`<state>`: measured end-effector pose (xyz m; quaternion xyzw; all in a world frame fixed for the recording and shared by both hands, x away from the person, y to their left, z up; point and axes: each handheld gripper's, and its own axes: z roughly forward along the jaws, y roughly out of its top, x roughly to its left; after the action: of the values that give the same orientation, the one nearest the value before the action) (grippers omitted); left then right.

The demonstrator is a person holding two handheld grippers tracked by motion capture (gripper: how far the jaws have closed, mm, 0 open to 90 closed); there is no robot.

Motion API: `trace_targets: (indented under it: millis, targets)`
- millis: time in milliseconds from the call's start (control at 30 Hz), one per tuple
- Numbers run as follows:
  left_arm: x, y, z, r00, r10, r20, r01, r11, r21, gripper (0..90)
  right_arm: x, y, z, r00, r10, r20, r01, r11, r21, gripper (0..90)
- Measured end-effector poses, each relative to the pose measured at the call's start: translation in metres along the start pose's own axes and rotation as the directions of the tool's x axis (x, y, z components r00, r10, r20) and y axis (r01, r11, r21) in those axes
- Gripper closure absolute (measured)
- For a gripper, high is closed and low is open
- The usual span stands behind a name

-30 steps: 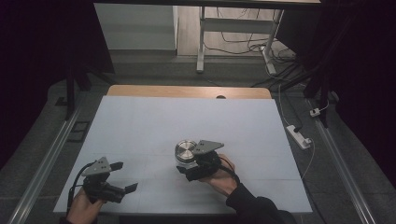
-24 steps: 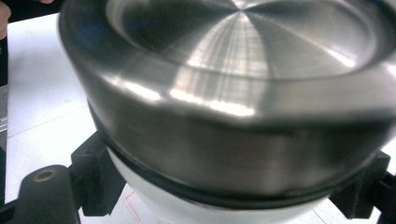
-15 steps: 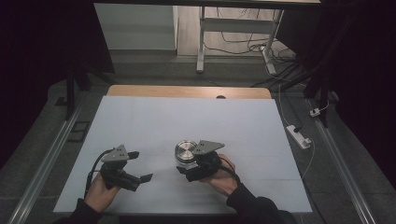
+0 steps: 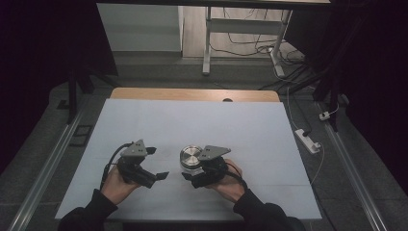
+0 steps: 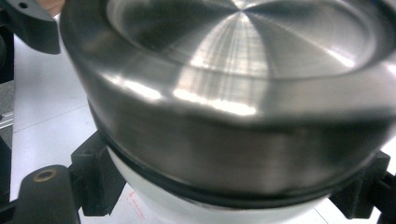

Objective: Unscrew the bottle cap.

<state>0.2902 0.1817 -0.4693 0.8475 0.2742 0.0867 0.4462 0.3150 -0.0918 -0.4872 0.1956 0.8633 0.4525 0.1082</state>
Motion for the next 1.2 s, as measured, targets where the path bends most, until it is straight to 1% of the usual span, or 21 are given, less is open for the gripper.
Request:
trace_targets:
  millis: [67, 100, 233, 333, 400, 433, 500, 600, 667, 800, 833, 867, 933, 967, 1000, 1033, 1067, 1100, 1200]
  targets:
    - [0.001, 0.002, 0.001, 1.0, 0.004, 0.005, -0.004, 1.0, -0.001, 0.0, 0.0, 0.0, 0.0, 1.0, -0.001, -0.003, 0.001, 1.0, -0.001, 14.5]
    - [0.002, 0.007, 0.003, 0.9996, 0.018, 0.021, -0.018, 0.9998, -0.005, 0.0, 0.0, 0.0, 0.0, 1.0, -0.003, -0.004, 0.003, 1.0, -0.001, 14.5]
    - [0.006, 0.017, 0.006, 0.9978, 0.052, 0.042, -0.051, 0.9987, -0.007, 0.0, 0.0, 0.0, -0.001, 0.9999, -0.008, -0.01, 0.008, 1.0, -0.003, 14.5]
    - [0.009, 0.024, 0.01, 0.9959, 0.064, 0.063, -0.063, 0.9979, -0.011, 0.0, 0.0, 0.0, -0.002, 0.9999, -0.008, -0.014, 0.008, 1.0, -0.007, 14.5]
    - [0.01, 0.027, 0.011, 0.9952, 0.07, 0.068, -0.069, 0.9975, -0.013, 0.0, 0.0, 0.0, -0.002, 0.9999, -0.007, -0.015, 0.007, 1.0, -0.007, 14.5]
    - [0.011, 0.032, 0.015, 0.993, 0.081, 0.085, -0.08, 0.9966, -0.016, 0.0, -0.001, 0.0, -0.002, 0.9999, -0.007, -0.015, 0.007, 1.0, -0.006, 14.5]
    - [0.012, 0.037, 0.018, 0.9891, 0.101, 0.107, -0.099, 0.9948, -0.021, 0.0, -0.001, 0.0, -0.002, 0.9998, -0.008, -0.019, 0.008, 1.0, -0.006, 14.5]
    - [0.011, 0.042, 0.023, 0.976, 0.144, 0.163, -0.141, 0.9896, -0.026, 0.0, -0.001, -0.001, -0.003, 0.9994, -0.017, -0.031, 0.017, 1.0, -0.005, 14.5]
    - [0.01, 0.044, 0.027, 0.9688, 0.159, 0.19, -0.156, 0.9872, -0.03, 0.0, -0.001, -0.001, -0.002, 0.9989, -0.024, -0.04, 0.024, 1.0, -0.006, 14.5]
    - [0.006, 0.046, 0.033, 0.9519, 0.192, 0.239, -0.187, 0.9815, -0.043, 0.0, 0.0, -0.002, -0.001, 0.9965, -0.04, -0.074, 0.039, 0.999, -0.006, 14.5]
    - [0.005, 0.046, 0.034, 0.9465, 0.203, 0.251, -0.198, 0.9791, -0.047, 0.0, 0.001, -0.002, -0.001, 0.9955, -0.043, -0.085, 0.042, 0.999, -0.006, 14.5]
    - [0.005, 0.046, 0.034, 0.9392, 0.212, 0.27, -0.206, 0.9772, -0.052, 0.0, 0.001, -0.002, -0.001, 0.9941, -0.048, -0.097, 0.048, 0.999, -0.005, 14.5]
    - [0.003, 0.045, 0.036, 0.9195, 0.236, 0.315, -0.227, 0.9717, -0.063, 0.7, 0.003, -0.002, -0.001, 0.9903, -0.061, -0.125, 0.061, 0.998, -0.008, 14.5]
    - [0.002, 0.045, 0.036, 0.9106, 0.247, 0.331, -0.238, 0.9688, -0.069, 1.4, 0.003, -0.002, -0.001, 0.9878, -0.069, -0.14, 0.068, 0.998, -0.009, 14.5]
    - [0.001, 0.044, 0.038, 0.9037, 0.253, 0.346, -0.243, 0.9674, -0.073, 1.5, 0.005, -0.002, -0.001, 0.9847, -0.073, -0.158, 0.072, 0.997, -0.011, 14.5]
    - [0.0, 0.044, 0.039, 0.8974, 0.257, 0.359, -0.247, 0.9662, -0.075, 1.5, 0.006, -0.002, -0.001, 0.9819, -0.082, -0.171, 0.082, 0.997, -0.011, 14.5]
    - [-0.001, 0.044, 0.039, 0.8927, 0.261, 0.367, -0.25, 0.9651, -0.08, 1.7, 0.007, -0.001, 0.0, 0.9787, -0.089, -0.185, 0.088, 0.996, -0.012, 14.5]
    - [-0.002, 0.044, 0.04, 0.8893, 0.264, 0.373, -0.252, 0.9642, -0.083, 2.0, 0.009, -0.001, 0.0, 0.9754, -0.096, -0.198, 0.096, 0.995, -0.009, 14.5]
    - [-0.005, 0.044, 0.041, 0.873, 0.28, 0.399, -0.266, 0.9595, -0.091, 4.5, 0.013, -0.002, 0.001, 0.9633, -0.126, -0.237, 0.129, 0.992, -0.005, 14.5]
